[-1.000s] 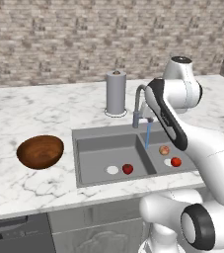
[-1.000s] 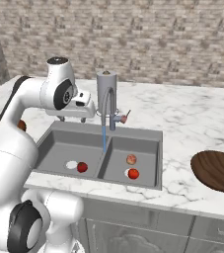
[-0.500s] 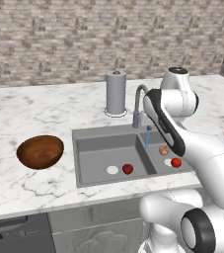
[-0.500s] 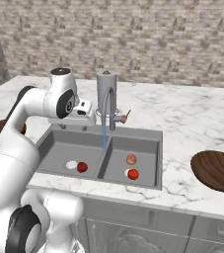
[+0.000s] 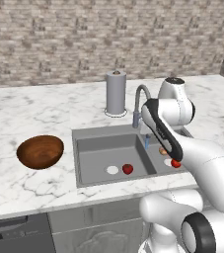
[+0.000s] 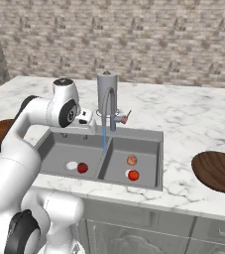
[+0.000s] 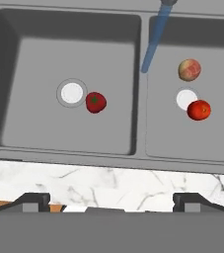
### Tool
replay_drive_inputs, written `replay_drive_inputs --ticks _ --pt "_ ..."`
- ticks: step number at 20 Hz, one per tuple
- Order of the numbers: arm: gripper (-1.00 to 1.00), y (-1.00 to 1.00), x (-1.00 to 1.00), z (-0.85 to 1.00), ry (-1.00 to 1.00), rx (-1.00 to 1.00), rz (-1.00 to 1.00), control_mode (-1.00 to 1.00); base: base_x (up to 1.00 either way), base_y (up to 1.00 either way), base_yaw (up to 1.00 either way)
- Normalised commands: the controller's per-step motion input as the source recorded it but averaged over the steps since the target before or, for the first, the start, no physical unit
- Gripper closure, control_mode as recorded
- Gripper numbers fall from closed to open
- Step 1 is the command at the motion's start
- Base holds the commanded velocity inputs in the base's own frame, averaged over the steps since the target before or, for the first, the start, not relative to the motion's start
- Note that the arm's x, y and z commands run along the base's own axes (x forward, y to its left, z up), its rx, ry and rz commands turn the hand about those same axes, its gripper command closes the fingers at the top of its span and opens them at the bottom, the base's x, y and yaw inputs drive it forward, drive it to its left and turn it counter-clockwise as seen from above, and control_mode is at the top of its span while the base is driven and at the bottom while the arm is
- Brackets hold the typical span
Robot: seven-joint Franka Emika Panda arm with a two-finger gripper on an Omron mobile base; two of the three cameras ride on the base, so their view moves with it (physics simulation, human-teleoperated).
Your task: Pick the tomatos from the sink and place them in one bowl. Place the peach in the other bowl. Then turn off the sink faucet.
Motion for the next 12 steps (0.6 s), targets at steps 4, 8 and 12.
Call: replay_drive_inputs --ticks 4,8,12 --pt "-1.00 0.00 -0.01 -0.29 0.01 0.00 0.00 -1.00 0.00 0.00 0.00" --pt "-1.00 0.01 -0.03 -0.25 0.00 0.00 0.00 -1.00 0.00 0.00 0.00" --pt "-1.00 0.15 -0.05 -0.21 0.00 0.00 0.00 -1.00 0.00 0.00 0.00"
